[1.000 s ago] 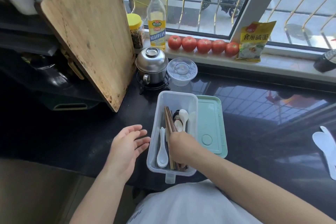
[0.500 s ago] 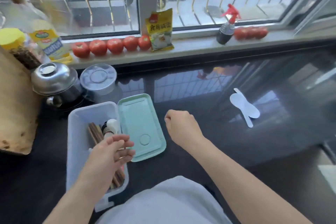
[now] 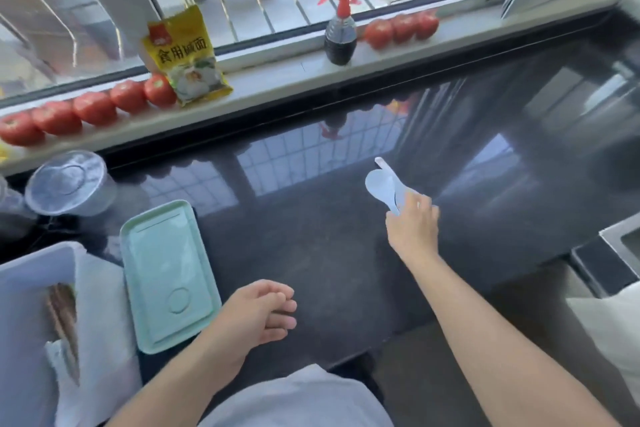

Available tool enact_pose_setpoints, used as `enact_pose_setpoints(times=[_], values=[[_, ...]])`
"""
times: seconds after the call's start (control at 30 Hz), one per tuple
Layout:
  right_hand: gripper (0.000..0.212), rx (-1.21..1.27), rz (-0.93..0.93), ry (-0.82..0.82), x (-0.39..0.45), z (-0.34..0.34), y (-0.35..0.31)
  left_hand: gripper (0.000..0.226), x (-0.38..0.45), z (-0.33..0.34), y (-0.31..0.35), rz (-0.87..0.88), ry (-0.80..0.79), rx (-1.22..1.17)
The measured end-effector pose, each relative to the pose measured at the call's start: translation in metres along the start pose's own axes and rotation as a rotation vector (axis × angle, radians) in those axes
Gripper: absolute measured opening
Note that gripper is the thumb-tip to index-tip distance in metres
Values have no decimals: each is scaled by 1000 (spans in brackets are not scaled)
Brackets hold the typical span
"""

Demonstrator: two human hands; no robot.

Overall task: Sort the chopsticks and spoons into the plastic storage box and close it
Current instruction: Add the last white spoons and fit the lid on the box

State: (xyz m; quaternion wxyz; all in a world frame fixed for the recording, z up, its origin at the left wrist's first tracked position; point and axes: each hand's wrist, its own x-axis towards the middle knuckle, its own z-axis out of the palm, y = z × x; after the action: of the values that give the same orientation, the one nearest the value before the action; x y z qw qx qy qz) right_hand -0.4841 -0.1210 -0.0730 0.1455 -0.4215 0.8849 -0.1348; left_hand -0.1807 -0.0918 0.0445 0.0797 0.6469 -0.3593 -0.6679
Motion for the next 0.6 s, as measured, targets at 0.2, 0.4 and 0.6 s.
enact_pose_setpoints(times=[0.2,0.4,0.6], values=[[49,-259,-30,-11,41,27,-5,18,-14,-15,-6,-16,99,6],[26,-262,-86,-207,-38,31,-37,19,-20,-26,-19,-45,26,24],[15,512,-93,-614,-155,-33,-131,23,-27,-24,-9,142,-73,-116]])
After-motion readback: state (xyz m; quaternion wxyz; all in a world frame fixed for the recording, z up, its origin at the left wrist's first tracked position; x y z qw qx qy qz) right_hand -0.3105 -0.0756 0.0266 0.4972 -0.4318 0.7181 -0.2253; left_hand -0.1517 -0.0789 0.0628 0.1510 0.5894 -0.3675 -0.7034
